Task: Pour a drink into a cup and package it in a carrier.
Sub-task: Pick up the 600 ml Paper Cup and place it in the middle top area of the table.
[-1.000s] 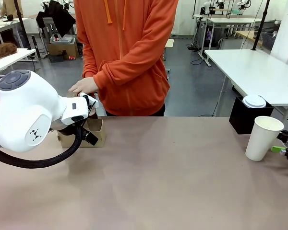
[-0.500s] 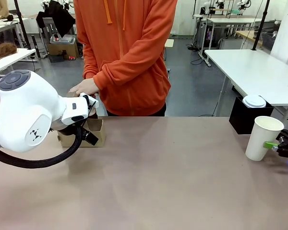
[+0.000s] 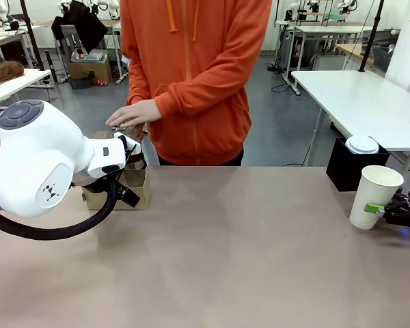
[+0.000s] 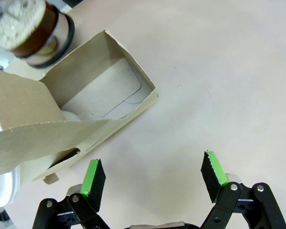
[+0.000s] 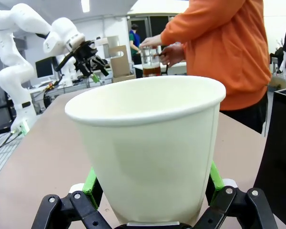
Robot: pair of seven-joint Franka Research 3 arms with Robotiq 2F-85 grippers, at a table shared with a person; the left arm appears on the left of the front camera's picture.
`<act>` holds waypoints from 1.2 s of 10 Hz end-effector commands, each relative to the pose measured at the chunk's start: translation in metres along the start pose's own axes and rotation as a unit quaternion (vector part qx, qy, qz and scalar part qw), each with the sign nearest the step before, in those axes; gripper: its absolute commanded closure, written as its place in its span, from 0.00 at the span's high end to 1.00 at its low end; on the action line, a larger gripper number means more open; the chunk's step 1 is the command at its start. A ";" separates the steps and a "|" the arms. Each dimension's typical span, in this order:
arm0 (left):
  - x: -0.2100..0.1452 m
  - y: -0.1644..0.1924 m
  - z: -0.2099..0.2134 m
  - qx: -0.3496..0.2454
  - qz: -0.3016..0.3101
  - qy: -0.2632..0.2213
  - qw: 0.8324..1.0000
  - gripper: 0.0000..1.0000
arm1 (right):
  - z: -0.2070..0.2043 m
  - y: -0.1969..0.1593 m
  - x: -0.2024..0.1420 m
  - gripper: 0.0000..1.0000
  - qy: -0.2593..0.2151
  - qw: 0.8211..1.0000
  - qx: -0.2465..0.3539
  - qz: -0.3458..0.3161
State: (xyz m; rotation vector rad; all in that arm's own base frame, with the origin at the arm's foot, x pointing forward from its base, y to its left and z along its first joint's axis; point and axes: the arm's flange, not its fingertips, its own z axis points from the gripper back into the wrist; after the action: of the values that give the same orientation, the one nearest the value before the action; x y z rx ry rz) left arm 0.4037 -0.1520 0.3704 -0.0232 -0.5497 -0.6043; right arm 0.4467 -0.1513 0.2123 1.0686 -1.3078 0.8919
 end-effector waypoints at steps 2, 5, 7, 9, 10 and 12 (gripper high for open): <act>0.000 0.000 0.000 -0.001 0.000 0.000 1.000 1.00 | -0.006 0.000 0.004 0.80 0.002 1.000 -0.010 -0.009; 0.000 0.000 0.000 -0.001 0.000 0.000 1.000 1.00 | -0.001 0.000 0.000 0.80 0.001 1.000 0.000 0.000; 0.000 0.000 0.000 -0.001 0.000 0.000 1.000 1.00 | -0.001 0.000 0.000 0.80 0.001 1.000 0.000 0.000; 0.000 0.000 0.000 -0.001 0.000 0.000 1.000 1.00 | -0.008 0.015 0.023 0.80 -0.005 1.000 -0.018 -0.006; 0.000 0.000 0.000 -0.001 0.000 0.000 1.000 1.00 | -0.026 0.028 0.048 0.80 -0.003 1.000 -0.025 -0.013; 0.000 0.000 0.000 -0.001 0.000 0.000 1.000 1.00 | -0.060 0.045 0.080 0.80 0.013 0.999 -0.036 -0.012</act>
State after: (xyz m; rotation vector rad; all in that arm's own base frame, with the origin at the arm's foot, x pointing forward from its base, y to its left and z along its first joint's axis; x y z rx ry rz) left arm 0.4037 -0.1520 0.3704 -0.0231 -0.5497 -0.6043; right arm 0.4316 -0.1149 0.2740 1.0634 -1.3197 0.8600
